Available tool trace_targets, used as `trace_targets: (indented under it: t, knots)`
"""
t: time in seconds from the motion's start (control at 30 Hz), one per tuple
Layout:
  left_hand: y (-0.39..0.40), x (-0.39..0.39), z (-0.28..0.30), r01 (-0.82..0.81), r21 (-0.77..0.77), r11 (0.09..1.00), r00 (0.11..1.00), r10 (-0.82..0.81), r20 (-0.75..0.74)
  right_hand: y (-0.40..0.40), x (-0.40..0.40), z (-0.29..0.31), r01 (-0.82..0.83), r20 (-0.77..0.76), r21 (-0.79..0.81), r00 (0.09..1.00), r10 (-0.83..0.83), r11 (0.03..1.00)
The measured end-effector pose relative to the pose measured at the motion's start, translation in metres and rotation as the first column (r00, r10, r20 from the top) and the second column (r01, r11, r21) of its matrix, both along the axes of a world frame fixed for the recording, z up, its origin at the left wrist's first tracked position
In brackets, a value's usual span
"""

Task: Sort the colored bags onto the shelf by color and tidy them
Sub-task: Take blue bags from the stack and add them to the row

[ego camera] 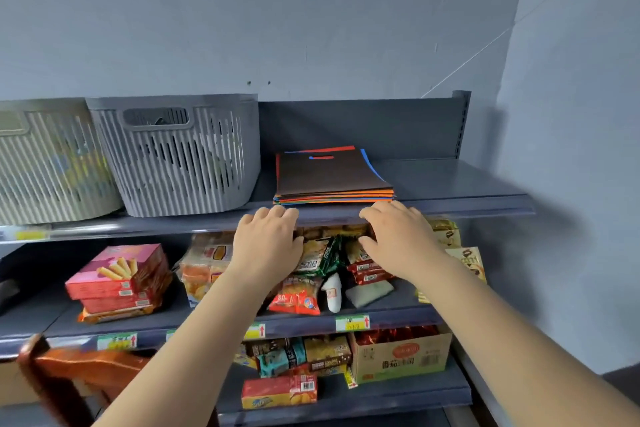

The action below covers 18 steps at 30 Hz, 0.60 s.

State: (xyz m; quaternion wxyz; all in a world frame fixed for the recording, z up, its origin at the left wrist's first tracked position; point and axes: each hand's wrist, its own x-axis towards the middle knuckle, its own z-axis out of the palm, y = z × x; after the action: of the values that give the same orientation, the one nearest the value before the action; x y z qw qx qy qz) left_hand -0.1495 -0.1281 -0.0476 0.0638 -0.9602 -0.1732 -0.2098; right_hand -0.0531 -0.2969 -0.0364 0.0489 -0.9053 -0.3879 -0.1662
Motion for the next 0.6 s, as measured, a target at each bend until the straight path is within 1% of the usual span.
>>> trace_targets:
  t: [0.1,0.3,0.53,0.6]
  knots:
    - [0.034,0.031,-0.002,0.03,0.001,1.0,0.999,-0.03,0.033,0.031,0.031,-0.002,0.01,-0.004,0.007,1.0,-0.01,1.0]
    - [0.087,0.087,-0.005,0.072,-0.014,0.997,0.997,-0.072,0.029,0.079,0.086,-0.002,0.023,-0.034,0.059,0.999,-0.021,0.998]
    - [0.114,0.123,-0.008,0.069,-0.062,0.996,0.996,-0.065,0.065,0.112,0.136,-0.004,-0.068,-0.129,-0.006,0.989,0.066,0.998]
    - [0.118,0.127,-0.008,0.06,-0.099,0.993,0.995,-0.051,0.09,0.116,0.144,-0.006,-0.093,-0.192,-0.034,0.978,0.085,0.995]
